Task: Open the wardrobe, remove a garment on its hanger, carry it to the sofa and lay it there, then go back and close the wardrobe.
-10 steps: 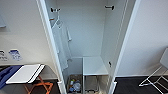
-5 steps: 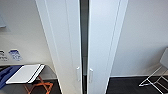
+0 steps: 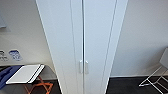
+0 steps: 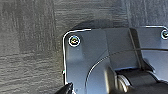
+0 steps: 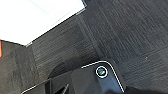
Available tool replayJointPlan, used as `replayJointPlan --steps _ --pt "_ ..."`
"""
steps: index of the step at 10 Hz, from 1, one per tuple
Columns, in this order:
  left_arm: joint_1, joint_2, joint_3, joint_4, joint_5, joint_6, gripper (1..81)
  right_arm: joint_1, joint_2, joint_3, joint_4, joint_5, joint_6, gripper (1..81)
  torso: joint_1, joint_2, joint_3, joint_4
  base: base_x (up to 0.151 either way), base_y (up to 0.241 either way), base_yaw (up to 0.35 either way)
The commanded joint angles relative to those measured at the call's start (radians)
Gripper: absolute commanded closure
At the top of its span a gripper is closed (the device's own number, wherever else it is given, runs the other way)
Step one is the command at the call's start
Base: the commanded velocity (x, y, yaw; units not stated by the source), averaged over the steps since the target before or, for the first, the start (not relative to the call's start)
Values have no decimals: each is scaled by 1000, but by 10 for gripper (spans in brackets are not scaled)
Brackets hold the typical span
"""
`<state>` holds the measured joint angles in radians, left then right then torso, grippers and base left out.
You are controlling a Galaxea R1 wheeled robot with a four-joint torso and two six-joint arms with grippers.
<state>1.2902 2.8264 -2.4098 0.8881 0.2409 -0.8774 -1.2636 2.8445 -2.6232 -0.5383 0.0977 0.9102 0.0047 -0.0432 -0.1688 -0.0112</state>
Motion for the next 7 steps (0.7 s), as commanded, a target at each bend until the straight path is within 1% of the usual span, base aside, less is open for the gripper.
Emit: replayJointPlan --steps 1,2,3,5,7 --pt "76 117 -99 91 12 20 10 -188 196 -136 -277 -27 -5 10 0 0 0 0 0 0 0" --pt "87 143 -130 89 12 18 10 -216 207 -133 -308 -27 -5 10 0 0 0 0 0 0 0" --pt "90 170 -164 77 18 17 10 -234 213 -133 -324 -29 -5 10 0 0 0 0 0 0 0" --pt "91 222 -233 72 17 15 10 -270 236 -130 -331 -29 -5 10 -1 0 1 0 0 0 0" --pt "91 242 -253 75 18 15 10 -282 247 -130 -331 -29 -17 10 -3 -1 2 0 0 0 0"
